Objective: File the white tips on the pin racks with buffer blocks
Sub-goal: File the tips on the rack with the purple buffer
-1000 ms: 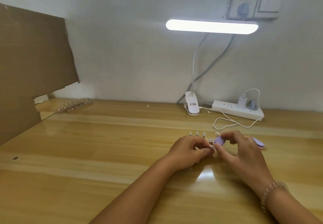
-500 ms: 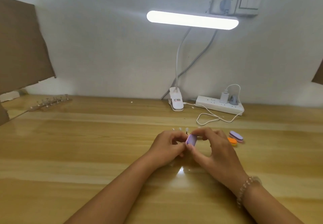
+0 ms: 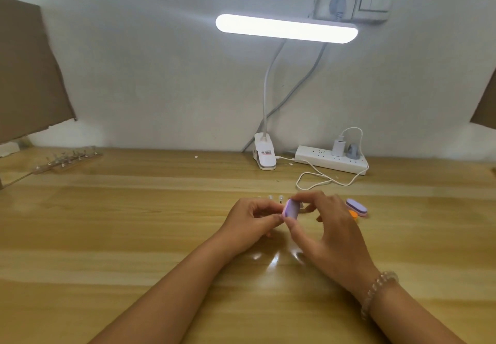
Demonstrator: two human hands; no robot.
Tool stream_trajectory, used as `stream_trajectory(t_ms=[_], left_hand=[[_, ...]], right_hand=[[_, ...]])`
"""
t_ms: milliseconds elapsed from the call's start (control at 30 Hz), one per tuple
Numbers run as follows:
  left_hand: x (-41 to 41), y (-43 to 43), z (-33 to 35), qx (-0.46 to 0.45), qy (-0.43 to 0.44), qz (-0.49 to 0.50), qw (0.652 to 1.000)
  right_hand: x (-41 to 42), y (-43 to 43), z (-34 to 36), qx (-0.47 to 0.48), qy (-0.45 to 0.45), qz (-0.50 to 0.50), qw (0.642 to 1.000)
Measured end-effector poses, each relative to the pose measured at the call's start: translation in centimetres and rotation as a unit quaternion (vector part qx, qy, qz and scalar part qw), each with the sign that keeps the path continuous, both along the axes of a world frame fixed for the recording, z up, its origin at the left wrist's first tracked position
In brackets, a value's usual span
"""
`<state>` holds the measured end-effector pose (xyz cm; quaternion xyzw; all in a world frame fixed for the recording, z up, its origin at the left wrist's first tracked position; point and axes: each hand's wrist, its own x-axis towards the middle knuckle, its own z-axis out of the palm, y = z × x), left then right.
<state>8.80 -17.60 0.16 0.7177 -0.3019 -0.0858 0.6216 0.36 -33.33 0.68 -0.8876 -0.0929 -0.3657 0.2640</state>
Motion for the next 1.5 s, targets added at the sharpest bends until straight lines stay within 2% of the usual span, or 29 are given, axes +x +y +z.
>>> stream_trajectory(t_ms=[100, 200, 333, 467, 533, 633, 767, 833, 900, 1067, 1233, 1367, 1500], left_hand=[[0.0, -0.1, 0.0, 0.011, -0.013, 0.022, 1.0], [0.0, -0.1, -0.2, 0.016, -0.024, 0.032, 0.999], [0.1, -0.1, -0.2, 0.008, -0.02, 0.027, 0.999], [0.0, 0.0, -0.2, 0.02, -0.031, 0.024, 0.999], [-0.1, 0.0, -0.2, 0.026, -0.035, 0.017, 0.999], [0.1, -0.1, -0.3, 0.044, -0.047, 0.021, 0.998], [-0.1, -0.1, -0.3, 0.038, -0.045, 0.016, 0.998], [-0.1, -0.1, -0.3, 0.041, -0.044, 0.014, 0.998], [0.1, -0.2, -0.4, 0.055, -0.048, 0.021, 0.997], [0.1, -0.1, -0.3, 0.047, -0.064, 0.026, 0.996], [0.3, -0.1, -0.7, 0.049, -0.045, 0.018, 0.998], [0.3, -0.1, -0.6, 0.055, -0.065, 0.025, 0.996], [0.3, -0.1, -0.6, 0.042, -0.049, 0.025, 0.998]], right_hand=[[0.2, 0.2, 0.0, -0.006, 0.021, -0.008, 1.0], [0.3, 0.0, 0.3, 0.002, -0.004, -0.048, 0.999], [0.1, 0.2, -0.1, -0.008, -0.003, -0.007, 1.0], [0.7, -0.7, -0.2, 0.071, 0.031, -0.041, 0.996], [0.3, -0.3, 0.0, 0.04, 0.011, -0.016, 0.999], [0.3, 0.3, -0.3, -0.015, 0.029, 0.005, 0.999], [0.9, -0.5, -0.1, 0.046, 0.049, -0.05, 0.996], [0.3, -0.4, 0.0, 0.012, 0.02, -0.028, 0.999], [0.0, 0.2, -0.2, -0.024, 0.031, 0.012, 0.999], [0.7, -0.3, 0.0, 0.01, 0.043, -0.031, 0.999], [0.1, 0.4, 0.0, -0.04, 0.022, 0.002, 0.999], [0.8, -0.3, 0.0, 0.031, 0.04, -0.043, 0.998], [0.0, -0.1, -0.2, 0.002, 0.028, -0.011, 1.0]])
